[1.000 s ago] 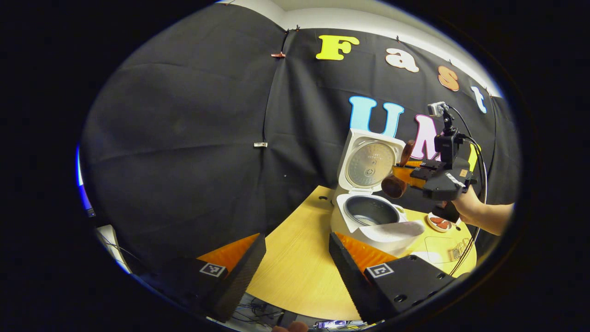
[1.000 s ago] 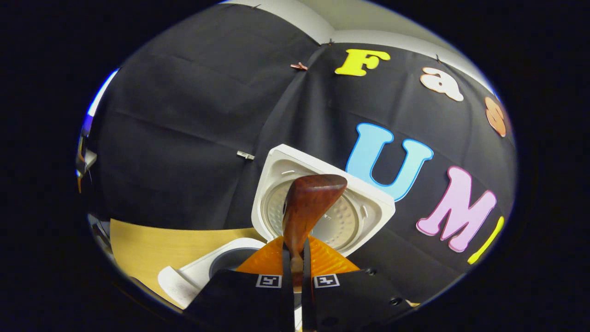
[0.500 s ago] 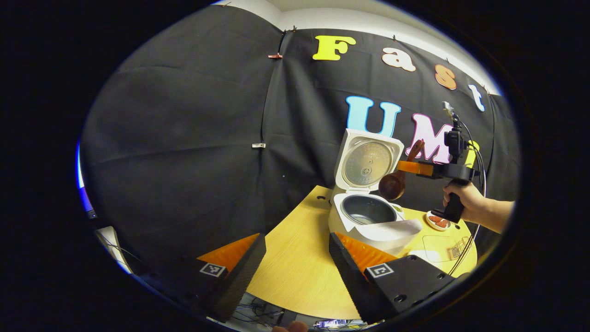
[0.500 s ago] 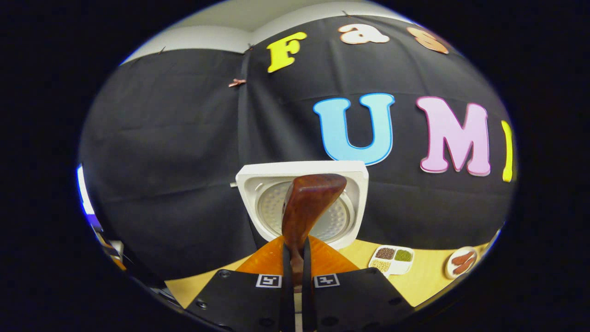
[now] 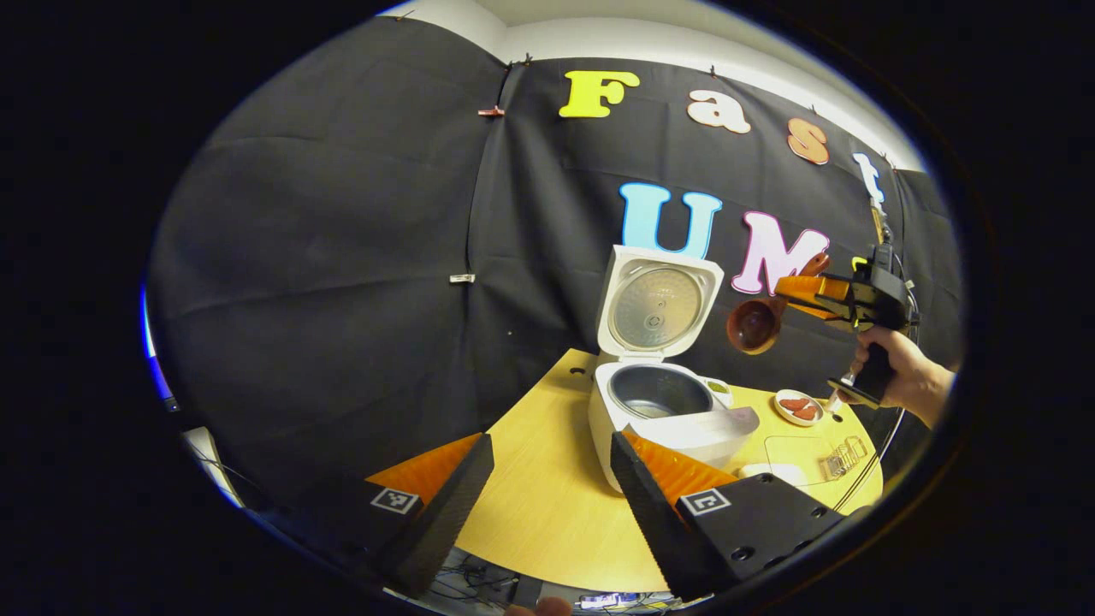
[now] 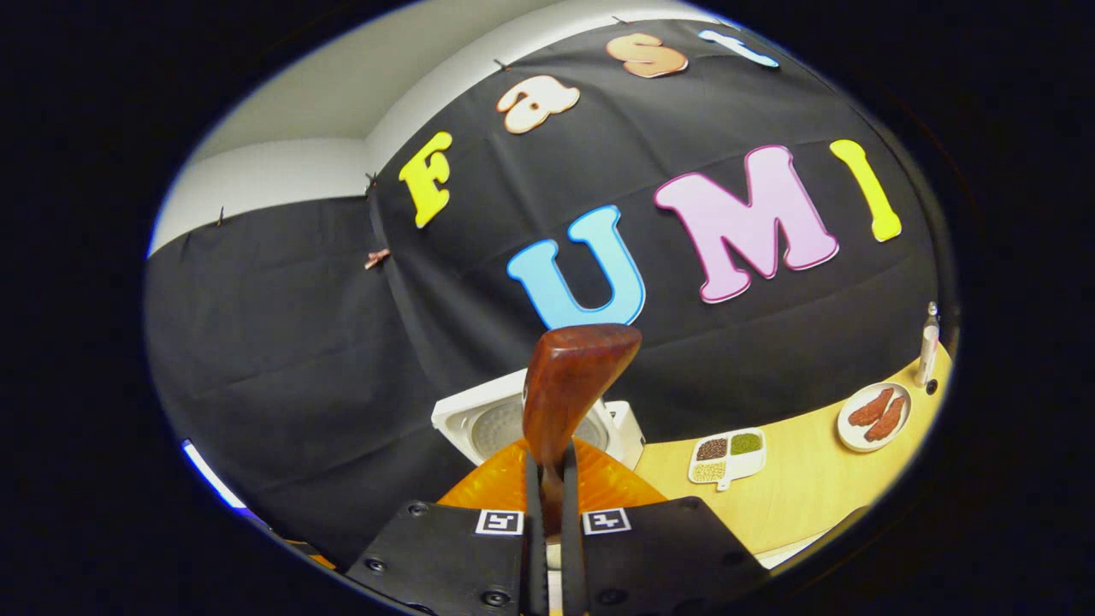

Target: Close the left gripper, press the button to open the rice cooker; take a wooden spoon from the chopstick holder with the right hand, scoop a spoonful of rice and pour it into the rice cooker, then put the wooden spoon back into the chopstick holder.

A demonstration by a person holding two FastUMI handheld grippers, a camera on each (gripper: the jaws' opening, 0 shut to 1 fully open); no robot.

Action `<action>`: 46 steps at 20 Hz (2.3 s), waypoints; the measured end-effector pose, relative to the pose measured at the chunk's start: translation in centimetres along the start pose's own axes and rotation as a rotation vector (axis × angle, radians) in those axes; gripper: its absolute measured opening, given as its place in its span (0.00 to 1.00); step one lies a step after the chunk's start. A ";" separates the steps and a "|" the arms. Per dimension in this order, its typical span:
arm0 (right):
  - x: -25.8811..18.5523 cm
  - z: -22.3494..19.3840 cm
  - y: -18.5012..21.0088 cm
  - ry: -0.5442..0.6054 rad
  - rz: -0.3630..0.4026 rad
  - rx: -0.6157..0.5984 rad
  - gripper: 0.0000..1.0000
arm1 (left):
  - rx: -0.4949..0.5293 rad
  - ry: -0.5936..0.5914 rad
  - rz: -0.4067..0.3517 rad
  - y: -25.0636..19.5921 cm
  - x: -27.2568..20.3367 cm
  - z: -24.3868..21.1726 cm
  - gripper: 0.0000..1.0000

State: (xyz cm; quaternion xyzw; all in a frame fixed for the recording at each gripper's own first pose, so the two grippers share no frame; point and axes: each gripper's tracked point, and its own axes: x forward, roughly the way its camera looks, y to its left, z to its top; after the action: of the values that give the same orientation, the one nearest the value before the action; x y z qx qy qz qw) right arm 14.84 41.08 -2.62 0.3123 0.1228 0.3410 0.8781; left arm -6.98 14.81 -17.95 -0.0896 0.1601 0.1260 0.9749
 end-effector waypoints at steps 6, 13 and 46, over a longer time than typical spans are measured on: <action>-6.9 5.1 -7.4 -0.094 -0.113 0.037 0.10 | 0.014 -0.015 -0.066 -4.1 -0.4 0.6 0.95; -16.3 7.2 -18.5 -0.114 -0.310 -0.027 0.10 | 0.040 -0.022 -0.134 -9.0 -1.0 0.7 0.95; -25.1 -10.7 -46.8 0.308 -0.665 0.079 0.25 | 0.142 -0.035 -0.076 -20.3 -2.6 2.4 0.95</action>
State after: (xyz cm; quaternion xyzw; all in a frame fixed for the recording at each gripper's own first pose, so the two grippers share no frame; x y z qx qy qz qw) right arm 16.17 2.31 -40.47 0.2341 0.3616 0.0747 0.8994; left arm -3.09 -4.57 -12.09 -0.0241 0.1481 0.0788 0.9855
